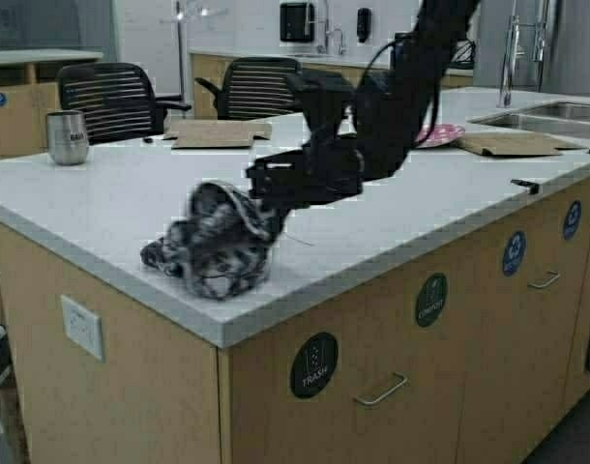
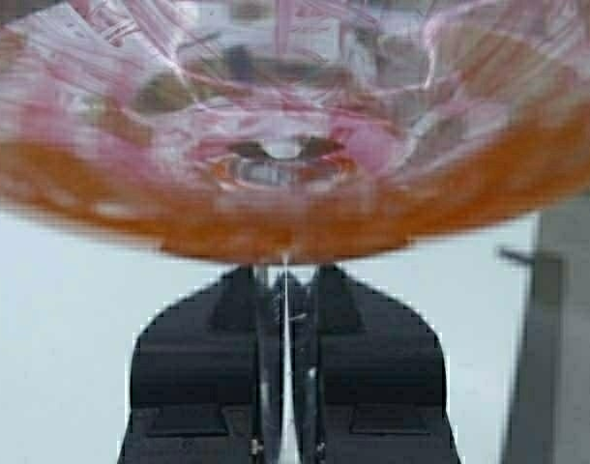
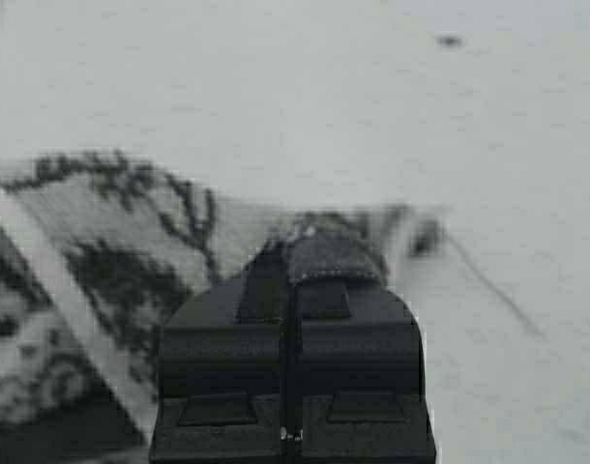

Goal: Get the cloth and wipe up the spill under the wine glass

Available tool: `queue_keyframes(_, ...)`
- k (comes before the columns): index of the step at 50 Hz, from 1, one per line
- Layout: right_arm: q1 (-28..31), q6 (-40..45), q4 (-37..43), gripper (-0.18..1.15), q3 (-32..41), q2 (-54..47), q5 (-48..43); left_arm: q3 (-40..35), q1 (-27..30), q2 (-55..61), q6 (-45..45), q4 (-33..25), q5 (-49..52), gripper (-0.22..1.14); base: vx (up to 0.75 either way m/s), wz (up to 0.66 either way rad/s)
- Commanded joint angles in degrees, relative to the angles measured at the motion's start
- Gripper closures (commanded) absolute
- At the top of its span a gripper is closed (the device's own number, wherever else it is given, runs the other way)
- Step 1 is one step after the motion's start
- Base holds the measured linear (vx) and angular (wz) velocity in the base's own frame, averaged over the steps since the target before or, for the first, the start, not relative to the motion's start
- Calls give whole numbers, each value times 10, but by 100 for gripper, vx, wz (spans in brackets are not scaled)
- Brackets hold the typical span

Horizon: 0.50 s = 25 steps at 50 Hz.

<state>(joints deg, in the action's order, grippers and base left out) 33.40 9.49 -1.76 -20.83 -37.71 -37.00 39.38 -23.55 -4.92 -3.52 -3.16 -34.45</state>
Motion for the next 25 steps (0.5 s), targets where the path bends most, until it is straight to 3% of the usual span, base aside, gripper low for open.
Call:
queue_keyframes(1,-9,-2,-3,92,-5,29,-5,11,-2,25,0,3,-33,68,0,0)
queue_keyframes(25,-10,-2,-3,92,-24,19,-6,40,-2,211,0,23,-214,68,0,0)
